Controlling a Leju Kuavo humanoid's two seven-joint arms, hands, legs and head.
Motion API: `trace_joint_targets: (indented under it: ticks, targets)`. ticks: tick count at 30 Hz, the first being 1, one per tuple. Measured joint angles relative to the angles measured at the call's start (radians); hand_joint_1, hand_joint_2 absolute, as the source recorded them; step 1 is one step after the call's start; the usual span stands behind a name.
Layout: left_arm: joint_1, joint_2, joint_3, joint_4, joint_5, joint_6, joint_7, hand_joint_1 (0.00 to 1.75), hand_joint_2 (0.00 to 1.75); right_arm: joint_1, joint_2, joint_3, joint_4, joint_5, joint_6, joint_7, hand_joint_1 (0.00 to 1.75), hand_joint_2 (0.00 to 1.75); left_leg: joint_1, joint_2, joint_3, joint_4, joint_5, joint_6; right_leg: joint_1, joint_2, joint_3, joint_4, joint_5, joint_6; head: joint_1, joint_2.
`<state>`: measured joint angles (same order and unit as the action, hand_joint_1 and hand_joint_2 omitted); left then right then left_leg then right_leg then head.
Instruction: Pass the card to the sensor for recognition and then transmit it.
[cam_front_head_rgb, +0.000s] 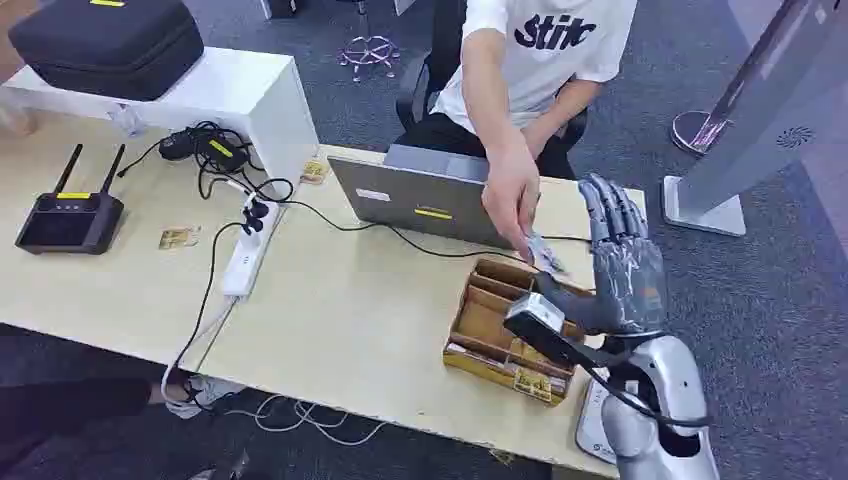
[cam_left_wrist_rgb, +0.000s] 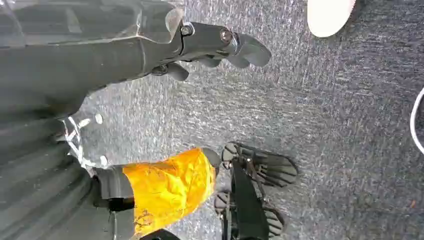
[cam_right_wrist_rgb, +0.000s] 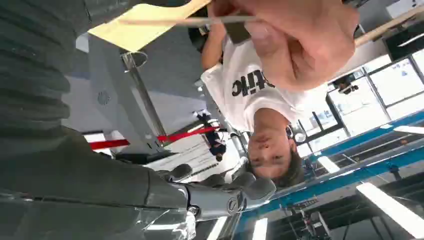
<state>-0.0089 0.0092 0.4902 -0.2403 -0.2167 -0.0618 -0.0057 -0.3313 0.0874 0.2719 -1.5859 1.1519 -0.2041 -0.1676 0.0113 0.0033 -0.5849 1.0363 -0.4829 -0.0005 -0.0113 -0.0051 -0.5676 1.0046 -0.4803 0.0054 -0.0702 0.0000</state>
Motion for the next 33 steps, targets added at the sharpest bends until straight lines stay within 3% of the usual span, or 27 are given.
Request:
trace_joint_targets:
  ticks: [3, 4, 5, 7, 13, 16, 24, 33]
  targets:
    - [-0.002, 0.003, 0.000, 0.002, -0.019, -0.002, 0.003, 0.00, 1.75, -0.052, 0.010, 0.028, 0.044, 0.053, 0.000, 0.039, 0.00, 1.75, 0.000, 0.000, 0.000, 0.000, 0.000, 0.000, 0.000, 0.000, 0.000, 0.000, 0.000, 0.000, 0.000, 0.000]
    - [-0.003, 0.004, 0.000, 0.002, -0.025, -0.002, 0.004, 0.00, 1.75, -0.068, 0.013, 0.037, 0.061, 0.070, -0.001, 0.052, 0.14, 1.75, 0.000, 0.000, 0.000, 0.000, 0.000, 0.000, 0.000, 0.000, 0.000, 0.000, 0.000, 0.000, 0.000, 0.000]
    - [-0.004, 0.005, 0.000, 0.003, -0.030, -0.003, 0.004, 0.00, 1.75, -0.091, 0.016, 0.047, 0.081, 0.088, -0.001, 0.066, 1.43, 1.75, 0.000, 0.000, 0.000, 0.000, 0.000, 0.000, 0.000, 0.000, 0.000, 0.000, 0.000, 0.000, 0.000, 0.000]
    - [-0.010, 0.008, 0.000, 0.005, -0.047, -0.004, 0.006, 0.00, 1.75, -0.134, 0.022, 0.067, 0.124, 0.131, -0.003, 0.099, 1.75, 1.75, 0.000, 0.000, 0.000, 0.000, 0.000, 0.000, 0.000, 0.000, -0.001, 0.000, 0.001, -0.001, 0.000, 0.000]
    - [-0.016, 0.014, 0.000, 0.007, -0.098, -0.006, 0.012, 0.00, 1.75, -0.214, 0.034, 0.099, 0.208, 0.252, -0.013, 0.196, 1.75, 1.75, 0.000, 0.000, 0.000, 0.000, 0.001, -0.001, 0.001, 0.000, -0.001, 0.000, 0.002, -0.002, 0.000, 0.000]
    - [-0.017, 0.016, 0.000, 0.008, -0.108, -0.006, 0.015, 0.00, 1.75, -0.235, 0.036, 0.105, 0.240, 0.274, -0.021, 0.214, 1.75, 1.75, 0.000, 0.000, 0.000, 0.000, 0.001, -0.002, 0.001, 0.000, -0.001, 0.000, 0.002, -0.003, 0.000, 0.000]
    - [-0.015, 0.018, 0.000, 0.010, -0.106, 0.000, 0.015, 0.00, 1.75, -0.190, 0.036, 0.104, 0.193, 0.174, -0.077, 0.119, 1.75, 1.75, 0.001, 0.000, 0.000, 0.000, 0.001, -0.002, 0.001, 0.000, -0.001, 0.000, 0.002, -0.003, 0.000, 0.000]
    - [-0.010, 0.008, 0.021, 0.012, -0.080, 0.021, 0.015, 0.00, 1.75, 0.076, 0.030, 0.104, -0.120, 0.038, -0.137, 0.060, 1.75, 1.75, 0.001, 0.000, 0.000, 0.000, -0.001, -0.002, 0.001, 0.000, -0.002, 0.000, 0.000, -0.003, 0.000, 0.000]
